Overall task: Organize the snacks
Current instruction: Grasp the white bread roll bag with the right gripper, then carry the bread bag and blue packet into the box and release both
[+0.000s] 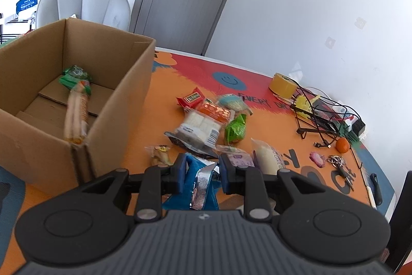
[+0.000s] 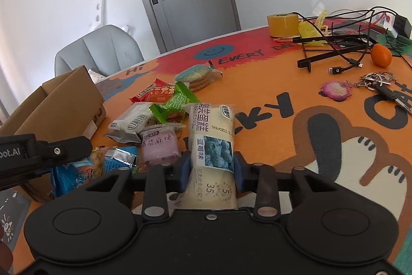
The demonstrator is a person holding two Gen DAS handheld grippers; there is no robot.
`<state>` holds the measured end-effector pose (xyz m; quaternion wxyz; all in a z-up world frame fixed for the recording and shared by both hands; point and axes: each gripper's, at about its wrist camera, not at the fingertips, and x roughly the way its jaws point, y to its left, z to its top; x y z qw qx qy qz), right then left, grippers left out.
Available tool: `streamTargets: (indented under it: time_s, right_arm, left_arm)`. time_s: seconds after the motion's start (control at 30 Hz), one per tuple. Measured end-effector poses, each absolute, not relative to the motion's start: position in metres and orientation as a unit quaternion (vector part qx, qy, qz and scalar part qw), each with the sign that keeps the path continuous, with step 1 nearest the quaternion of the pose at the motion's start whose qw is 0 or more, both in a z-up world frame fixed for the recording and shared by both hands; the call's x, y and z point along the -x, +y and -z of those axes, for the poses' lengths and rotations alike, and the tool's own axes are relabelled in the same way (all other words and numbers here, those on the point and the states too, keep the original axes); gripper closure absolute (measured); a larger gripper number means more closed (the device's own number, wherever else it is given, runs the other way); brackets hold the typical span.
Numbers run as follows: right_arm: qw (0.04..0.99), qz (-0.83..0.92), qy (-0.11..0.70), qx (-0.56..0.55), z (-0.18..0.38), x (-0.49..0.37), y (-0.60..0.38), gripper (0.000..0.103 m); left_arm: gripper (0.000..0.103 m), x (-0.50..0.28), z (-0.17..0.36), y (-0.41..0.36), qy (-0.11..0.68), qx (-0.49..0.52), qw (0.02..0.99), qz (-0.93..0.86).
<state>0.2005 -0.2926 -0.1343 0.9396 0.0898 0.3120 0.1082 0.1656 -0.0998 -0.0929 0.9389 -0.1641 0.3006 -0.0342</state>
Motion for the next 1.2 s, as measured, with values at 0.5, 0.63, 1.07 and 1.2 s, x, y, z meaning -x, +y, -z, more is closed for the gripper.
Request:
streamTargets:
  time_s: [0.5,0.63,1.07,1.2]
  right_arm:
    - [0.947,-0.142,0.259,-0.128,0.094,-0.179,-0.292,0.072]
    - [0.946,-0.156,0.252,-0.127,0.084,-0.177,-0.281,0.072]
    - [0.943,-0.208,0.233,-0.113,0.057,-0.170,-0.222,0.072]
    - [0.941,-0.220,0.233,-0.106,0.055,-0.172,-0.205,0.072]
  left_arm:
    - [0.077,-0.144,0.062,-0.091,0.254,0.162,0.953,0.026]
    - [0.077,-0.137,0.051,-0.079,0.238,0.167,0.957,0.022]
    - [0.077,-0.118,0.026,-0.025,0.191,0.183,0.964,0.001]
    - [0.077,-0.119,0.026,-0.006,0.189,0.190,0.963,-0.015]
